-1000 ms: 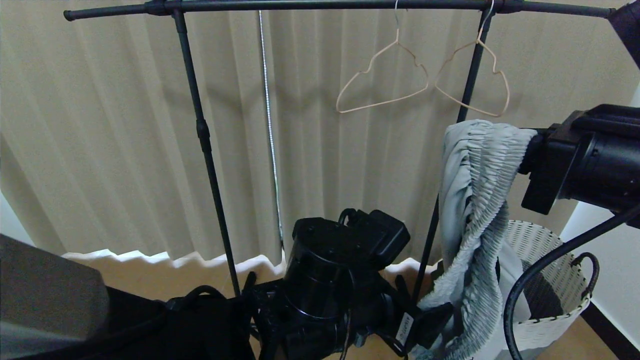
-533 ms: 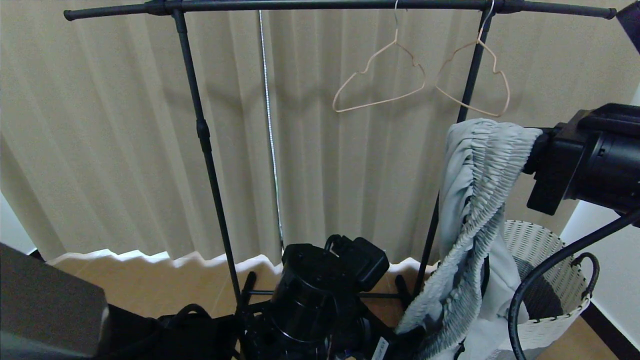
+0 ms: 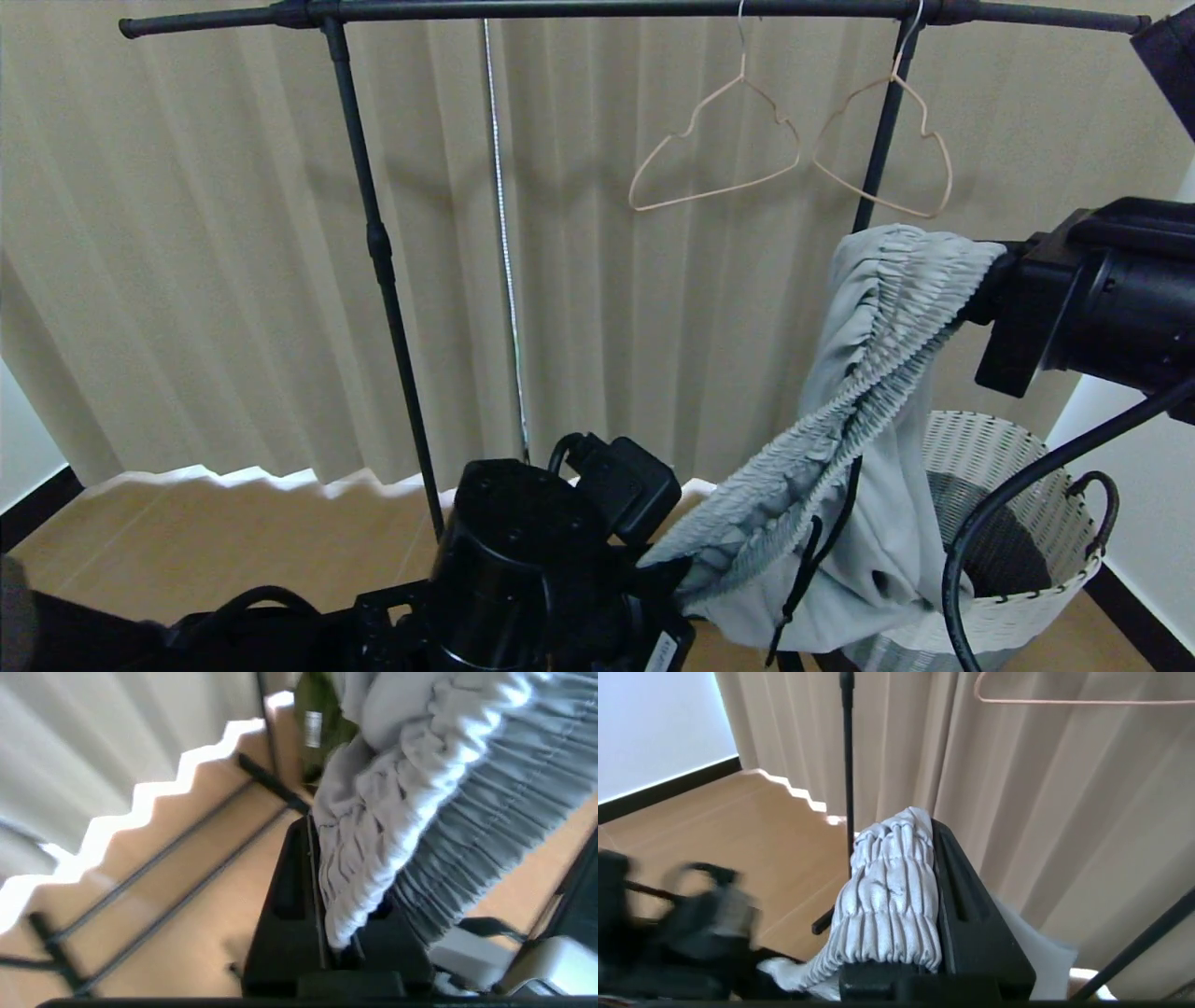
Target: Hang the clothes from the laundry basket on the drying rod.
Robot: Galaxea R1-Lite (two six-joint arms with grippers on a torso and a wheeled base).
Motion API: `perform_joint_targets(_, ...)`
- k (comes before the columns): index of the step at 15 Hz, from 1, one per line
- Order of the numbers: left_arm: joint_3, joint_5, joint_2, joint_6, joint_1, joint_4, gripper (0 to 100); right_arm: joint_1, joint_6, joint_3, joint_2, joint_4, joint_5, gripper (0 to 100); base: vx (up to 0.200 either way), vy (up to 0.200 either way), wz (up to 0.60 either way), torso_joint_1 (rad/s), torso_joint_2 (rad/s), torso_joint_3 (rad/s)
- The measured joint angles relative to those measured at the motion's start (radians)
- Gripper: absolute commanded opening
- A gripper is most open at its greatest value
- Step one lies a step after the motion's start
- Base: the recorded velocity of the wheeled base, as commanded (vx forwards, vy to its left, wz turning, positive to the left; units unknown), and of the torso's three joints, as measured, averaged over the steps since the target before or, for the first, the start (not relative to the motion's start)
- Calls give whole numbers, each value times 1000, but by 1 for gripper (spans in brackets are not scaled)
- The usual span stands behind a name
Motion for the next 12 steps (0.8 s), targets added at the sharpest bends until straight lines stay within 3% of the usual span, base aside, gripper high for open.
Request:
perform_joint_targets(3, 22, 10, -117, 21, 24, 42, 0, -3, 0, -9, 3, -3, 2, 0, 0, 0, 0, 0, 0, 0)
perform_joint_targets(5, -29, 10, -221, 27, 67, 173, 0, -3, 0, -27, 16, -17, 3, 0, 0, 0, 0, 0, 0, 0)
perform_joint_targets(9, -301, 11, -368, 29, 201, 578, 0, -8, -1, -79, 59, -87, 1, 0, 0, 0, 0, 0, 0, 0)
perform_joint_targets(12, -491, 9, -396, 30, 279, 694, 0, -52, -4, -114, 83, -102, 0, 0, 0, 0, 0, 0, 0, 0)
